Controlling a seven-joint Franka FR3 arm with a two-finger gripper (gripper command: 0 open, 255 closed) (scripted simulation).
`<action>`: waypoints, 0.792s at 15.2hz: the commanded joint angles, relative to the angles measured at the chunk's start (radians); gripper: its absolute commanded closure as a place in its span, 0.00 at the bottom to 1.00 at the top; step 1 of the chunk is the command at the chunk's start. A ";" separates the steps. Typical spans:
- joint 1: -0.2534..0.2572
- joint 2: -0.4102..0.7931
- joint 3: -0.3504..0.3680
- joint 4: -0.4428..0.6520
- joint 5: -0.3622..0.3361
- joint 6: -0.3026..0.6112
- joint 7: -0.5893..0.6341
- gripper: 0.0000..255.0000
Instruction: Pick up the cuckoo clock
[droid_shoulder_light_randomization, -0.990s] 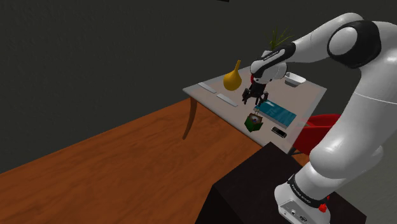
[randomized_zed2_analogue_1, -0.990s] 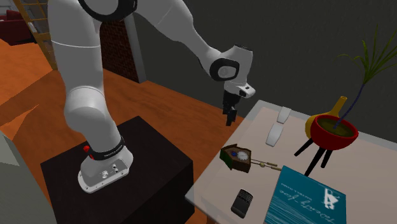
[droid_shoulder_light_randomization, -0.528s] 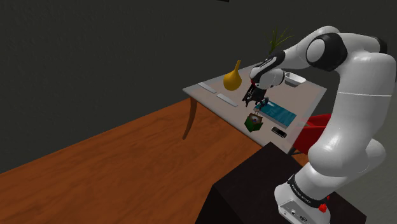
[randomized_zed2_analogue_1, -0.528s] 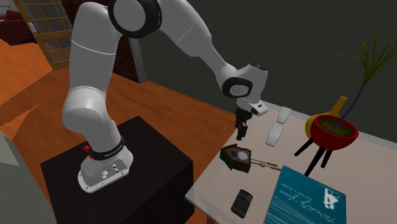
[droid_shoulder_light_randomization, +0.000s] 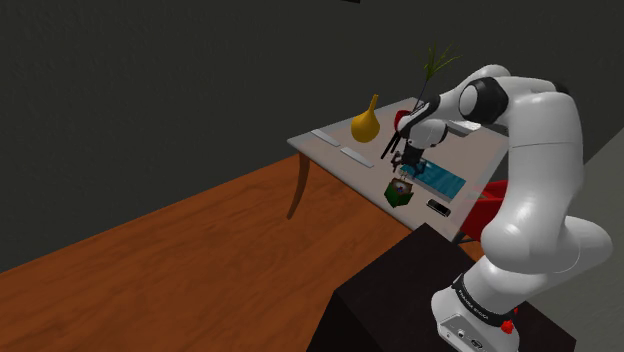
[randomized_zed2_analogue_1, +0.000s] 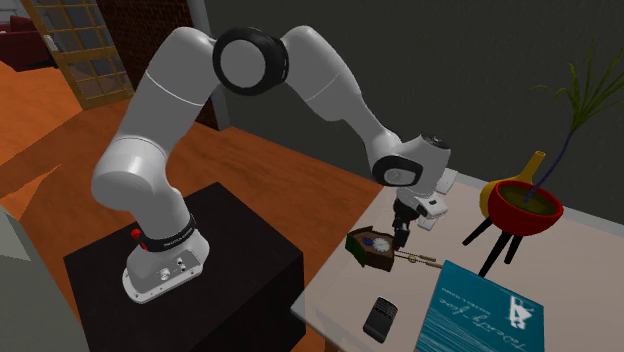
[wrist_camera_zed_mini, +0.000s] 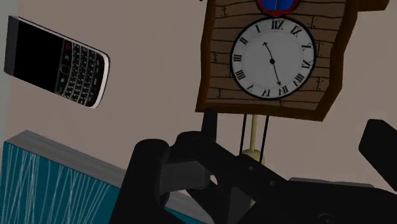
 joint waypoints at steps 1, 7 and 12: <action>-0.028 0.066 0.000 0.069 0.021 -0.003 0.014 0.00; -0.042 0.130 0.011 0.099 0.035 0.032 0.011 0.00; -0.046 0.158 0.018 0.112 0.040 0.047 0.009 1.00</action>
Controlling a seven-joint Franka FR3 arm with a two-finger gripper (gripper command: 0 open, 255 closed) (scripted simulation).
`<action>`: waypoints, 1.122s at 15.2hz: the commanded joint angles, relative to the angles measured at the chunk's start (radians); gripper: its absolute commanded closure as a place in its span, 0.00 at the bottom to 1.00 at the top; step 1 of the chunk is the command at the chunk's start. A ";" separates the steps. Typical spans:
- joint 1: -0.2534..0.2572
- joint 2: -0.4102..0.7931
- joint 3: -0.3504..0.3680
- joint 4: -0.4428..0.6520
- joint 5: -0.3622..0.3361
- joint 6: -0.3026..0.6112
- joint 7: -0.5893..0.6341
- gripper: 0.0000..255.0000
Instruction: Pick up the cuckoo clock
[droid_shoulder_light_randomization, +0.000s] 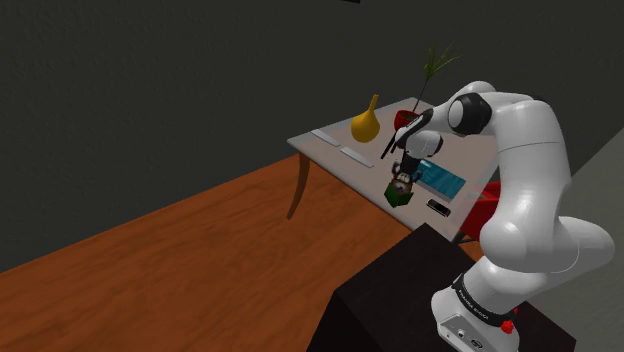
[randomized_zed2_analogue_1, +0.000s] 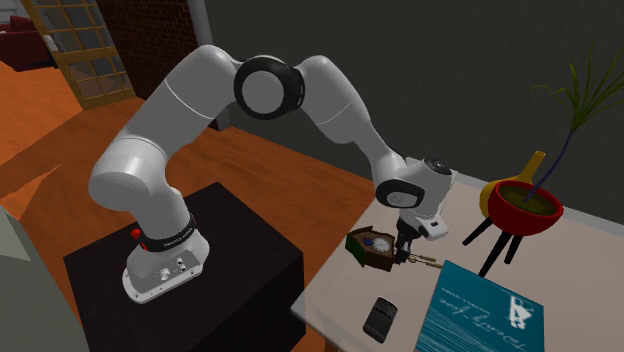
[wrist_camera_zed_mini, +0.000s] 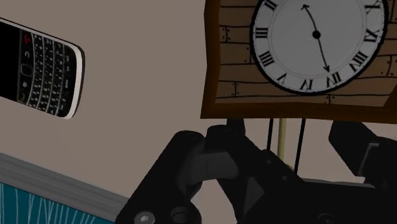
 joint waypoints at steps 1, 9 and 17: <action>0.000 0.002 0.001 0.002 0.000 0.001 0.001 1.00; -0.001 0.002 0.000 0.001 0.000 0.002 -0.001 1.00; 0.014 -0.085 -0.019 -0.031 -0.017 -0.053 0.008 1.00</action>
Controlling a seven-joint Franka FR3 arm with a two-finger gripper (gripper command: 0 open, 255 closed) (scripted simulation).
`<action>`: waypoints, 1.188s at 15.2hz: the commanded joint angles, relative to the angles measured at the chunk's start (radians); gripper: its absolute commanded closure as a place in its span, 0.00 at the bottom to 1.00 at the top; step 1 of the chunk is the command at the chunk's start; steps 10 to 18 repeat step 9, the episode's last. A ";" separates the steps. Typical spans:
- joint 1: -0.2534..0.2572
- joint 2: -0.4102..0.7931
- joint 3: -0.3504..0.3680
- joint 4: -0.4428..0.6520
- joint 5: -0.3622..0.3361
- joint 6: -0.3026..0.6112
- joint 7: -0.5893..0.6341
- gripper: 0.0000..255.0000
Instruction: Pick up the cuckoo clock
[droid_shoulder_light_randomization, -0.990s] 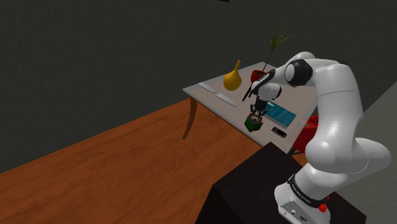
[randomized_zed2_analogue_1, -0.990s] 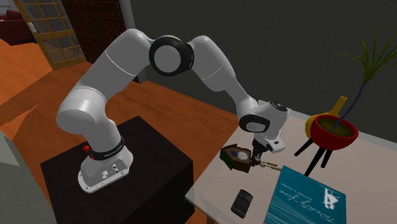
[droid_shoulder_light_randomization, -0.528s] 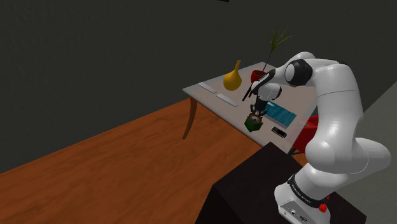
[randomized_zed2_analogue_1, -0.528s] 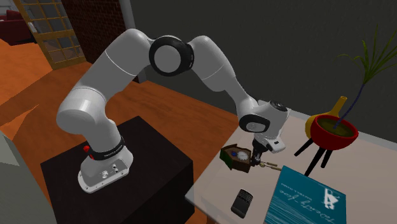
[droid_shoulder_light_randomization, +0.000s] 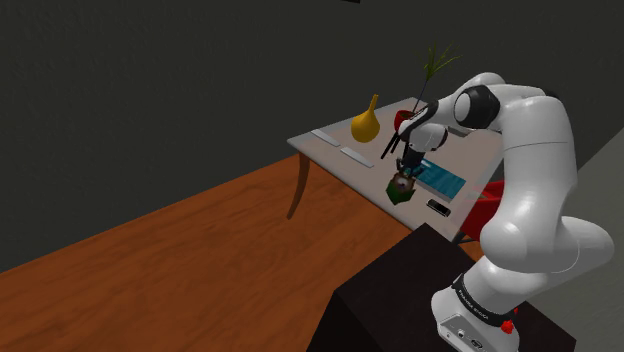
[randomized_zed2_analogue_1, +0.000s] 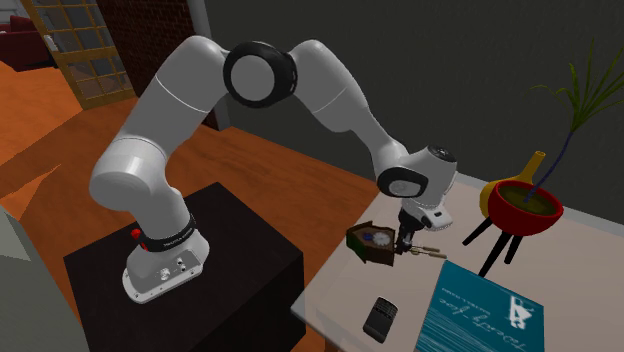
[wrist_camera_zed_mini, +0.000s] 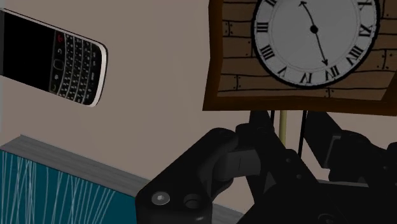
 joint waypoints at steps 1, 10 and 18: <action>0.002 -0.016 -0.005 0.003 -0.005 -0.019 0.003 1.00; 0.012 -0.078 -0.019 -0.010 -0.020 -0.066 0.011 1.00; 0.012 -0.078 -0.019 -0.010 -0.020 -0.066 0.011 1.00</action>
